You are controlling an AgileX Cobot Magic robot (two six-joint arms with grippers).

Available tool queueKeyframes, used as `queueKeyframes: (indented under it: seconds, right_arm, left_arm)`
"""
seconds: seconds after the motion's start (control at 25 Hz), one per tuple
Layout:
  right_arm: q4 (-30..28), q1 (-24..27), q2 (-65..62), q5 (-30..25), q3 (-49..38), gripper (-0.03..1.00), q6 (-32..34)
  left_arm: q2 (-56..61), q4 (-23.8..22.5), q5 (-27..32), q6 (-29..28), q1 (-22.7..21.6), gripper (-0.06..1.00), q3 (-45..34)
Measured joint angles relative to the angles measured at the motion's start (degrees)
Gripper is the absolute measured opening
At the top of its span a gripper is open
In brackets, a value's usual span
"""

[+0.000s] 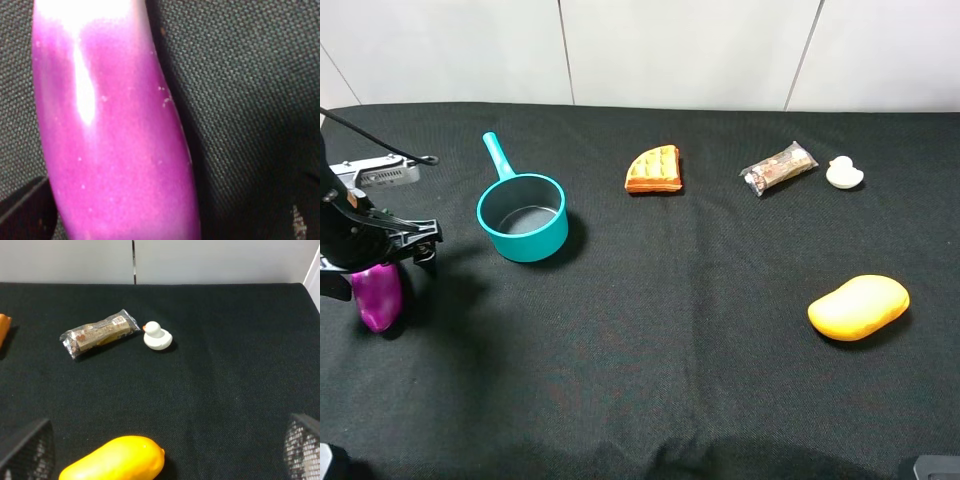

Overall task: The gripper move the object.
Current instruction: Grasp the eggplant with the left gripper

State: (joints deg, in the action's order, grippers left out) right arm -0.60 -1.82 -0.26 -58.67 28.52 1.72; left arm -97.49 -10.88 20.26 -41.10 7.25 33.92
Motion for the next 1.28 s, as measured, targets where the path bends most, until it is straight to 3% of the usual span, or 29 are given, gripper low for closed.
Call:
queueKeyframes:
  seconds: [0.6, 0.84, 1.28]
  right_arm:
    - [0.0, 0.0, 0.0, 0.0, 0.0, 0.69, 0.0]
    - [0.0, 0.0, 0.0, 0.0, 0.0, 0.69, 0.0]
    - [0.0, 0.0, 0.0, 0.0, 0.0, 0.69, 0.0]
  left_arm:
    - [-0.7, -2.9, -0.1, -1.7, 0.0, 0.81, 0.0]
    - [-0.7, -2.9, -0.1, -1.8, 0.0, 0.60, 0.0]
    - [-0.7, -2.9, -0.1, -2.8, 0.0, 0.60, 0.0]
